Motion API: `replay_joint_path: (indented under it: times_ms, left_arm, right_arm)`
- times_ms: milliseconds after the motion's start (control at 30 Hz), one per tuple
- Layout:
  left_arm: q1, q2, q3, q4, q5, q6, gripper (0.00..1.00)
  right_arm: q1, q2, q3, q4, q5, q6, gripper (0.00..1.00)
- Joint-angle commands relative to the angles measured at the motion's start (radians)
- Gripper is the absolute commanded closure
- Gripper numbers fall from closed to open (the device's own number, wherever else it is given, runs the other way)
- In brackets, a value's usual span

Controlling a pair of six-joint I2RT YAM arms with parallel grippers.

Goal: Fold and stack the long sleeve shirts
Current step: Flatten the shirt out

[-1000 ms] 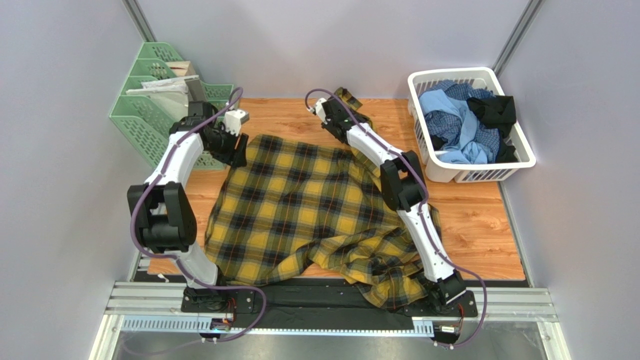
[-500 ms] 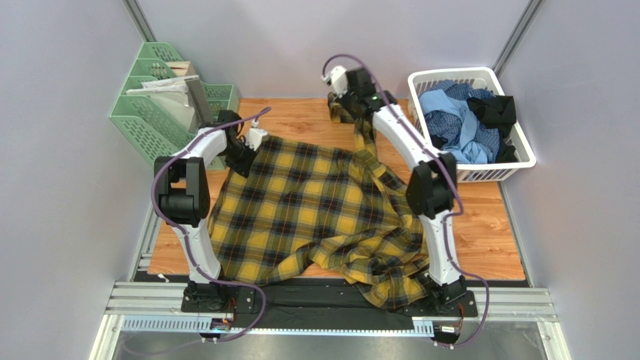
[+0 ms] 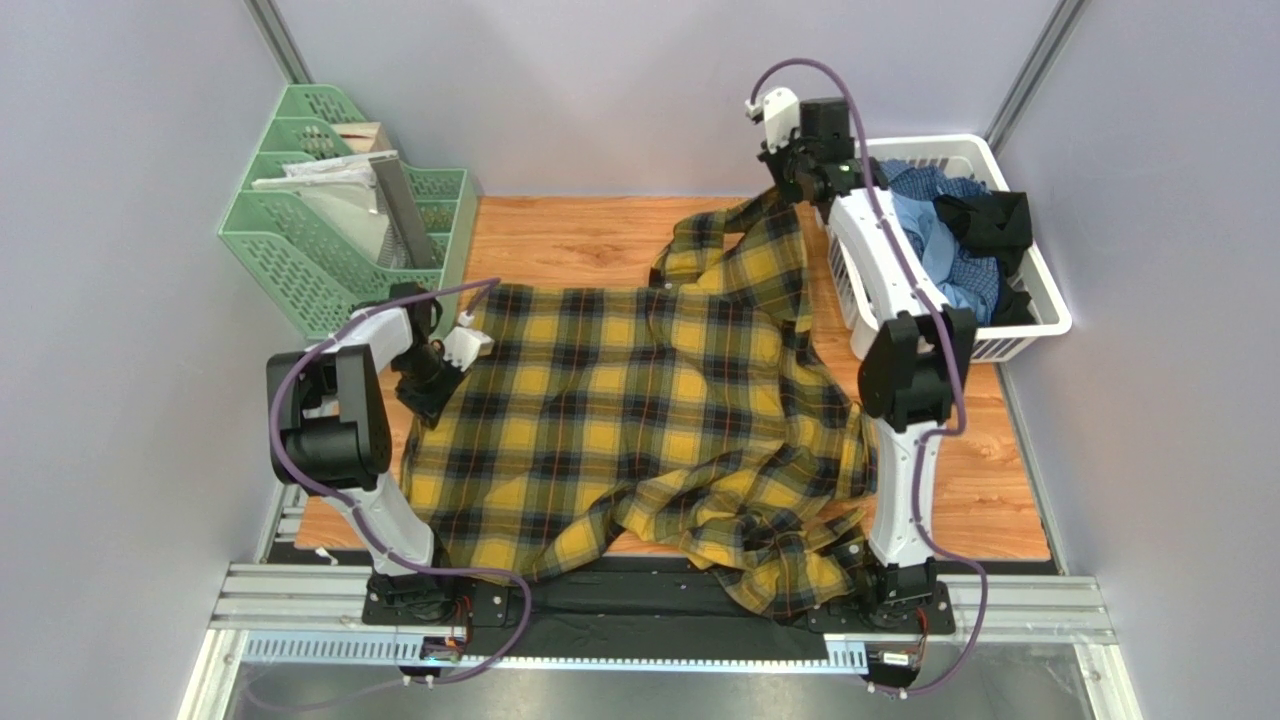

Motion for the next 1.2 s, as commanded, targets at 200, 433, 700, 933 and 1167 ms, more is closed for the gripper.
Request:
replay_joint_path:
  times_ms: [200,433,700,933,1167]
  left_arm:
    - [0.027,-0.161,0.001,-0.117,0.188,0.087,0.79]
    - [0.007,-0.080,0.364,-0.157,0.432,0.046,0.34]
    - [-0.057,0.173,0.655,-0.063,0.342,-0.032,0.33]
    - [-0.080,0.270,0.719,-0.017,0.266,-0.048,0.36]
    - [-0.080,0.310,0.718,0.000,0.185,-0.019,0.43]
  right_arm:
    - [0.056,0.237,0.161,0.035,0.063,0.082,0.58]
    - [0.033,0.052,-0.063,-0.034,0.033,0.158,0.34]
    - [0.012,0.033,-0.150,-0.218,-0.012,0.207,0.38]
    - [0.006,0.103,-0.212,-0.254,0.112,0.106,0.58]
    - [-0.003,0.231,-0.115,-0.099,0.322,-0.032,1.00]
